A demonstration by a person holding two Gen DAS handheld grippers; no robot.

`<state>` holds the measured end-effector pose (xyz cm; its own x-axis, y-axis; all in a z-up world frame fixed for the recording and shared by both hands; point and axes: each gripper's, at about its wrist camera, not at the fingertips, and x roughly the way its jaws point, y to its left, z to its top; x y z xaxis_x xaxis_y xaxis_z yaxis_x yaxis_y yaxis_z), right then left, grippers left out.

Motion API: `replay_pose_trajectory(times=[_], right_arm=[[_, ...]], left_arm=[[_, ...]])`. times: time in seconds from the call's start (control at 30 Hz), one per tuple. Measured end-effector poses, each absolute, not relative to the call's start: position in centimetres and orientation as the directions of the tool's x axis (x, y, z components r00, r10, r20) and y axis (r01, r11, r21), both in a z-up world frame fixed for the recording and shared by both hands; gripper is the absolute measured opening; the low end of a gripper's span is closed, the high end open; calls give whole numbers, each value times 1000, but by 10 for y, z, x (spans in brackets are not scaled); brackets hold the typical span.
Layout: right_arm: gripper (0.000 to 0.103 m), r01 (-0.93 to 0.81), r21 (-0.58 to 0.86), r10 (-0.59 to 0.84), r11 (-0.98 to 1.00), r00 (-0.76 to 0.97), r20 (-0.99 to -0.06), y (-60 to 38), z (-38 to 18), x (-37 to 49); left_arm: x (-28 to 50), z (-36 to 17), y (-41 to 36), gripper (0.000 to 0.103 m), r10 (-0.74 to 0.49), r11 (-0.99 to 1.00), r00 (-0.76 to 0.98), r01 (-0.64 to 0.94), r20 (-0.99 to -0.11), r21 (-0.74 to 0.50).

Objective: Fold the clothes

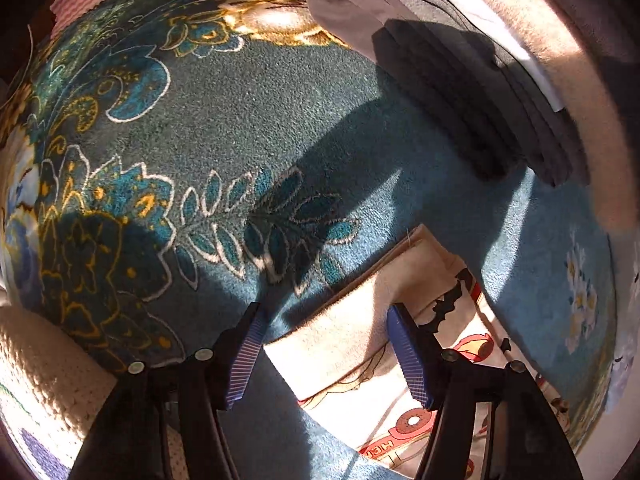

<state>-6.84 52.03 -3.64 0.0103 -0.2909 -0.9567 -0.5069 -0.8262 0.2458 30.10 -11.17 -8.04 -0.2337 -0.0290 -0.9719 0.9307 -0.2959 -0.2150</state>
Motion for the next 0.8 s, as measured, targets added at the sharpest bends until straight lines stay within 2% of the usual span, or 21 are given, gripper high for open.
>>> replay_pose_trajectory(times=[0.1, 0.2, 0.23, 0.33, 0.4, 0.43, 0.47, 0.67, 0.8], right_arm=[[7, -500, 237, -286, -833, 22, -958, 515, -36, -67], [7, -493, 228, -280, -840, 33, -959, 510, -36, -66], [7, -490, 225, -278, -842, 37, -960, 508, -36, -66], [7, -483, 216, -272, -848, 48, -961, 503, -36, -65], [7, -481, 224, -279, -848, 47, -959, 503, -35, -66], [7, -480, 233, -287, -846, 42, -957, 504, -33, -66], [7, -480, 242, -295, -843, 37, -955, 505, -32, -67], [7, -493, 307, -352, -814, -1, -936, 518, -24, -68], [7, -506, 349, -393, -788, -22, -919, 531, -24, -67]], left_arm=[[297, -80, -107, 69, -49, -355, -231, 914, -972, -199], [299, -79, -100, 66, -61, -365, -235, 910, -970, -197], [300, -78, -98, 60, -59, -357, -241, 911, -969, -205], [301, -76, -92, 34, -34, -327, -266, 914, -963, -240], [298, -74, -87, 25, -17, -311, -270, 916, -963, -252], [296, -73, -85, 16, -10, -303, -269, 918, -963, -254], [294, -70, -82, 12, -8, -300, -264, 921, -964, -250], [269, -17, -33, 10, -18, -350, -370, 873, -929, -340], [234, 28, 25, 10, 8, -462, -454, 789, -891, -406]])
